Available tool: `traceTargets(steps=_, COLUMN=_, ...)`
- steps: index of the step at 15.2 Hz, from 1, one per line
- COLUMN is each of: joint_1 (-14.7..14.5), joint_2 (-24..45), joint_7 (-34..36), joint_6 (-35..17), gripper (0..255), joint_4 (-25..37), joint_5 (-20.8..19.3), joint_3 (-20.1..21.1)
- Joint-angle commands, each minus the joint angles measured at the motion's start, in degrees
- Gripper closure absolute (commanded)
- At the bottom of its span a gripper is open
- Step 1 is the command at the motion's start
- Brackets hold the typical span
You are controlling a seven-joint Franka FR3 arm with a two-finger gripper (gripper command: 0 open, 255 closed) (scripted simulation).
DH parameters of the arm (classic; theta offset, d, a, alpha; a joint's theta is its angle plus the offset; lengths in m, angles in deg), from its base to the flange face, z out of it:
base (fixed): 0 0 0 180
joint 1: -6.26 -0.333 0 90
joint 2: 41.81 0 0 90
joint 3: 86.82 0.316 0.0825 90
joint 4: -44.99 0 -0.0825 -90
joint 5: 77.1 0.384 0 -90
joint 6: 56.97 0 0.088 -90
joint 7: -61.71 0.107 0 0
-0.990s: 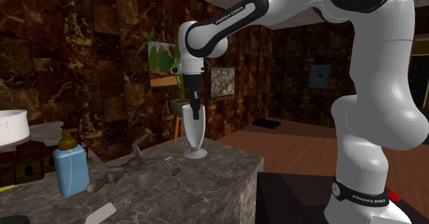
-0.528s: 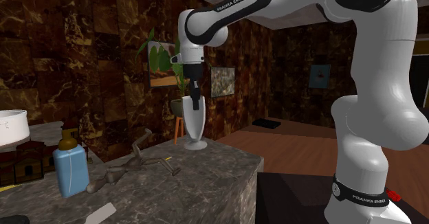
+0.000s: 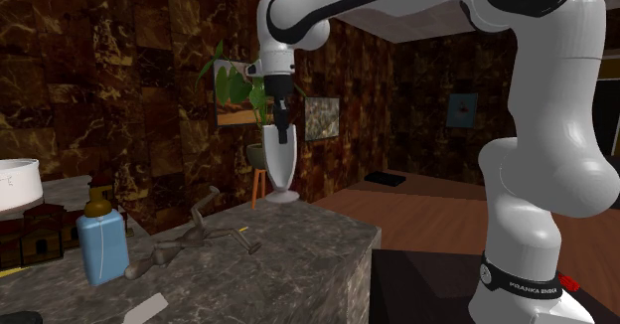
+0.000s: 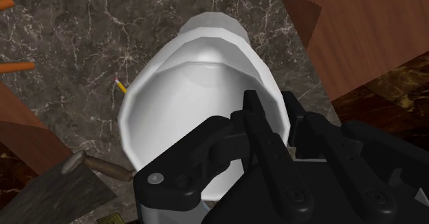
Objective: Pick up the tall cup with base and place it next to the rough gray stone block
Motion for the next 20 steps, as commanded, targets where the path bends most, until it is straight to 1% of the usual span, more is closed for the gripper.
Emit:
traceTargets(steps=1, joint_1=-0.06, joint_2=-0.17, joint_7=0.07, joint_6=1.53, gripper=255, joint_4=1.4, joint_5=-0.02, joint_3=0.07)
traceTargets(steps=16, joint_1=-0.04, joint_2=1.18, joint_7=-0.51, joint_6=13.39, gripper=255, joint_4=14.59, joint_5=0.32, joint_3=0.03)
traceTargets(steps=17, joint_1=-0.04, joint_2=1.18, joint_7=-0.51, joint_6=13.44, gripper=255, joint_4=14.64, joint_5=0.33, joint_3=0.03)
traceTargets(steps=20, joint_1=-1.64, joint_2=3.5, joint_7=2.72, joint_6=12.12, gripper=255, joint_4=15.48, joint_5=0.93, joint_3=1.63)
